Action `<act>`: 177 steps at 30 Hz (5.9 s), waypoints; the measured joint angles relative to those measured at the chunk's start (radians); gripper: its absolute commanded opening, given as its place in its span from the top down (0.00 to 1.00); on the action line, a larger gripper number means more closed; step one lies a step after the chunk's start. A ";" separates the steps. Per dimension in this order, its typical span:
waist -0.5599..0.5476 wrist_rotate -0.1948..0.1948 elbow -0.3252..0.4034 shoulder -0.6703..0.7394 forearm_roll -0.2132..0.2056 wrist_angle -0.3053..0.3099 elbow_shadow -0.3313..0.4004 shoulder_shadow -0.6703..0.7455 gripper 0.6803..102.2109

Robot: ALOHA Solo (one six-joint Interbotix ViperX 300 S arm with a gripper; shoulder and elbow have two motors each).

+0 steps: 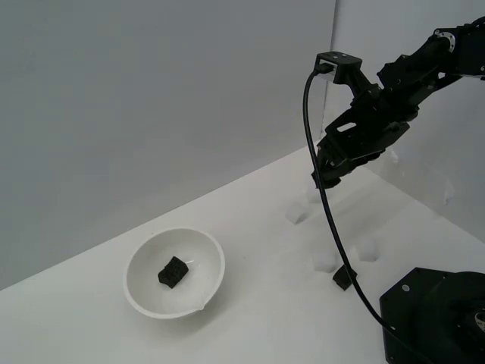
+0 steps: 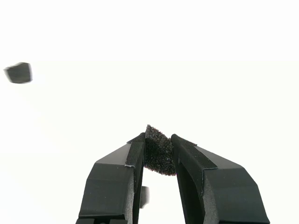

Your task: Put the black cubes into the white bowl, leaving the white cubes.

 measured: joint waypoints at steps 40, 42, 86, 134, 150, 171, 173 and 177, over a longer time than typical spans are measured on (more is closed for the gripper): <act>-0.661 -0.083 -0.179 -0.379 -0.210 -0.307 -0.181 -0.379 0.57; -0.663 -0.083 -0.187 -0.390 -0.221 -0.307 -0.187 -0.388 0.44; -0.206 -0.086 0.034 0.127 -0.126 -0.035 0.034 0.130 0.98; -0.032 -0.071 0.121 0.153 0.173 0.179 0.118 0.156 0.98; -0.032 0.043 0.121 -0.071 0.120 0.178 0.118 -0.071 0.98; -0.051 0.123 0.120 -0.265 -0.044 0.258 0.117 -0.267 0.14; -0.051 0.123 0.120 -0.299 -0.044 0.258 0.118 -0.301 0.14; -0.051 0.123 0.112 -0.334 -0.037 0.224 0.110 -0.334 0.14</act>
